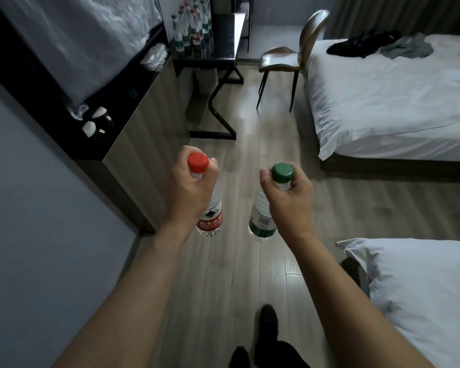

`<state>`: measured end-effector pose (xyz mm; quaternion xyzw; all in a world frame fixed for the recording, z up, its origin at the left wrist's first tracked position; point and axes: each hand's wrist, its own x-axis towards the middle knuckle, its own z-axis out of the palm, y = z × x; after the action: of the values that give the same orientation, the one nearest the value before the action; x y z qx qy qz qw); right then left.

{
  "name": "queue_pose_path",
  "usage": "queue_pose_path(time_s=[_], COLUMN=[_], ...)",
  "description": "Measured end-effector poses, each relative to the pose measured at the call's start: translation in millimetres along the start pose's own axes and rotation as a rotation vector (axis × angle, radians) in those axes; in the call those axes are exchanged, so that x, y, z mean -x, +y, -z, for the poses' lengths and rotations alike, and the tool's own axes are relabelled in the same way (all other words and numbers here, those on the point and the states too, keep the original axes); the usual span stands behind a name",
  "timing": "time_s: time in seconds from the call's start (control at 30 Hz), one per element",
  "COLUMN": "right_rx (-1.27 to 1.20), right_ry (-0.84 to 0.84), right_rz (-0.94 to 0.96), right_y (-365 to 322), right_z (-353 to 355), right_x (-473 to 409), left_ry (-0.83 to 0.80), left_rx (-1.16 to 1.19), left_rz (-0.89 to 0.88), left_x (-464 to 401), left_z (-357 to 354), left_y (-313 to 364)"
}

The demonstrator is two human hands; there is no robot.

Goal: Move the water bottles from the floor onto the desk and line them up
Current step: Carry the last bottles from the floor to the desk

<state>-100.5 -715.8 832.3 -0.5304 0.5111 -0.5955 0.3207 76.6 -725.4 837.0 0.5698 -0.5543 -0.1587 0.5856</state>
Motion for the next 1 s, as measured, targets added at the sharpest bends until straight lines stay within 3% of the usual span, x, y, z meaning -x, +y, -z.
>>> queue_pose_path(time_s=[0.53, 1.0], right_rx=[-0.031, -0.005], right_ry=[0.015, 0.074], right_rz=[-0.005, 0.012], right_y=[96, 153], right_z=[-7, -37], right_x=[-237, -405], left_ry=[-0.051, -0.087], left_rx=[-0.057, -0.008], left_rz=[0.055, 0.012], left_x=[-173, -315], left_z=[-176, -286], left_y=[-61, -109])
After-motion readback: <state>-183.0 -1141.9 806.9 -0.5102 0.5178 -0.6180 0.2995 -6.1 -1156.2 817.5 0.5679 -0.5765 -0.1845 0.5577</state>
